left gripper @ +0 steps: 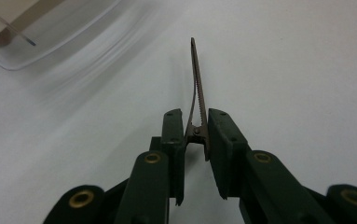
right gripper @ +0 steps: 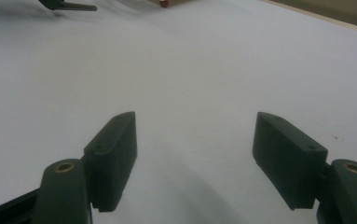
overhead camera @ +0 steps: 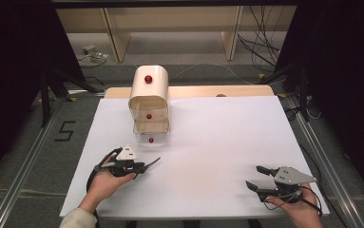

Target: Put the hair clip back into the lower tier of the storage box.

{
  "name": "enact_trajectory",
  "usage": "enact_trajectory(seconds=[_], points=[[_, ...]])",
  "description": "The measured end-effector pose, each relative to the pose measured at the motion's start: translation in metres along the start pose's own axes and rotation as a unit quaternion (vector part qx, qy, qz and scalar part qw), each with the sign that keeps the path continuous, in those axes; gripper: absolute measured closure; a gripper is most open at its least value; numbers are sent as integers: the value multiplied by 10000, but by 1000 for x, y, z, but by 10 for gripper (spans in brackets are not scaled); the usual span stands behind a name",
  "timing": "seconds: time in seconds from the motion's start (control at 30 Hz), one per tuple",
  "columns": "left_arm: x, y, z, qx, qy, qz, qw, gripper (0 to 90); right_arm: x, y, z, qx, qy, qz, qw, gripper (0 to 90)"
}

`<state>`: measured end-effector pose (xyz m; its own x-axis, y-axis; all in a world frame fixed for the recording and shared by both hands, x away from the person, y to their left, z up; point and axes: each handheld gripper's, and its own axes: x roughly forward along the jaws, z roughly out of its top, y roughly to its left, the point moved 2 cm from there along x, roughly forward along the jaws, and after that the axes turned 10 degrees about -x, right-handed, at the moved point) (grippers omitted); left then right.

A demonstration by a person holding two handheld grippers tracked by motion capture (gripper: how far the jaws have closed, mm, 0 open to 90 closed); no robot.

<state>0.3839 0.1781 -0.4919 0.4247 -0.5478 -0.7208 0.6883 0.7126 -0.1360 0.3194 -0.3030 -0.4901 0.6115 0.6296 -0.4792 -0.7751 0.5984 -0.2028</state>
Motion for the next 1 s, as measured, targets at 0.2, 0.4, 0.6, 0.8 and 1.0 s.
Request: enact_trajectory(seconds=[0.2,0.4,0.6,0.8,1.0], points=[[-3,-1,1,26,-57,3,10000,766,0,0,0,13,1,0,10000,314],[-7,-1,3,-6,-167,24,9999,766,0,0,0,16,-5,-1,10000,314],[-11,0,5,-55,-219,10,9997,767,-1,0,0,12,-6,-3,10000,314],[-15,0,6,-76,-290,15,9995,767,-1,0,0,13,-11,1,10000,314],[-18,1,8,-67,-348,36,9994,768,-1,0,0,10,-12,2,10000,314]])
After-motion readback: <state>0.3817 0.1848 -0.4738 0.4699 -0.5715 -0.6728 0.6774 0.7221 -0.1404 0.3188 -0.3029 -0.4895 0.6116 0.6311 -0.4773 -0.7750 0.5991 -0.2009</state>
